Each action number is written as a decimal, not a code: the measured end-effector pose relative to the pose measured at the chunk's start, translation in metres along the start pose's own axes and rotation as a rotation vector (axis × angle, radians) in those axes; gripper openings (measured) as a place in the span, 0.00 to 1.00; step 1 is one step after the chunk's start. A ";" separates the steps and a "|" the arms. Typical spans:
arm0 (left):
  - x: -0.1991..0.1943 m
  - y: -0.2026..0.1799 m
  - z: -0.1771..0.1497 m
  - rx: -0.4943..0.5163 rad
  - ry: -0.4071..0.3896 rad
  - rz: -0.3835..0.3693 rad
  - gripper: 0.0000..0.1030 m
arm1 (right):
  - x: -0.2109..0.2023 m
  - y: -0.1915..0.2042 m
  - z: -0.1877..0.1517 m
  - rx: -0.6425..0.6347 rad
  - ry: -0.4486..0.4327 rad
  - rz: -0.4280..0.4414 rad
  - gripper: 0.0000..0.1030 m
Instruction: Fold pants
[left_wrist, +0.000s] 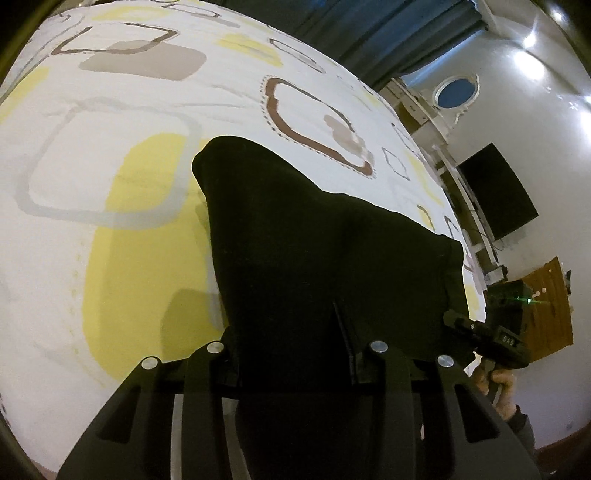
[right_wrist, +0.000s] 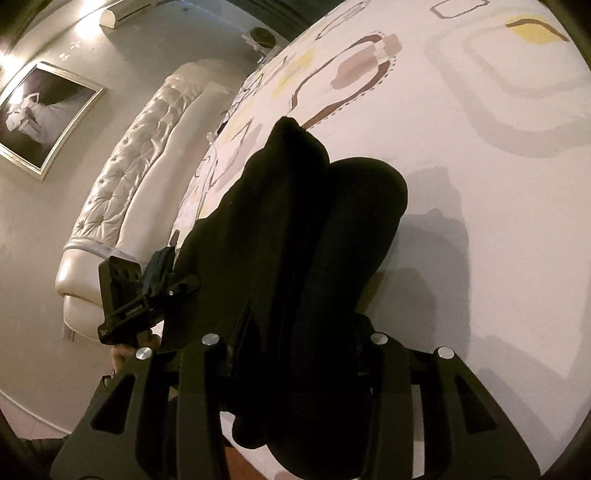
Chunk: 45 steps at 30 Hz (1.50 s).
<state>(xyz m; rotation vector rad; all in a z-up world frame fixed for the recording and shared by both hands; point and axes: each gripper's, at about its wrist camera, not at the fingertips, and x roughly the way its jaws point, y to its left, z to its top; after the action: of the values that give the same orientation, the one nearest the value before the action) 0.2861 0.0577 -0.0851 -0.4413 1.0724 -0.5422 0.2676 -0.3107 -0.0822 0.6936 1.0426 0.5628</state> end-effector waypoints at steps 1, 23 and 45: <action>0.000 0.003 0.003 0.000 -0.002 0.002 0.36 | 0.003 -0.001 0.003 0.000 0.003 -0.002 0.37; 0.008 0.029 0.010 0.049 -0.036 0.046 0.67 | 0.030 -0.027 0.011 0.111 0.011 0.061 0.50; -0.052 0.013 -0.059 0.026 -0.186 0.210 0.75 | -0.043 0.013 -0.094 0.039 -0.188 -0.170 0.59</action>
<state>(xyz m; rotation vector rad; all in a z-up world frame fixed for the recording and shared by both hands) 0.2161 0.0954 -0.0808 -0.3443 0.9186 -0.3212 0.1633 -0.3098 -0.0793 0.6706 0.9276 0.3240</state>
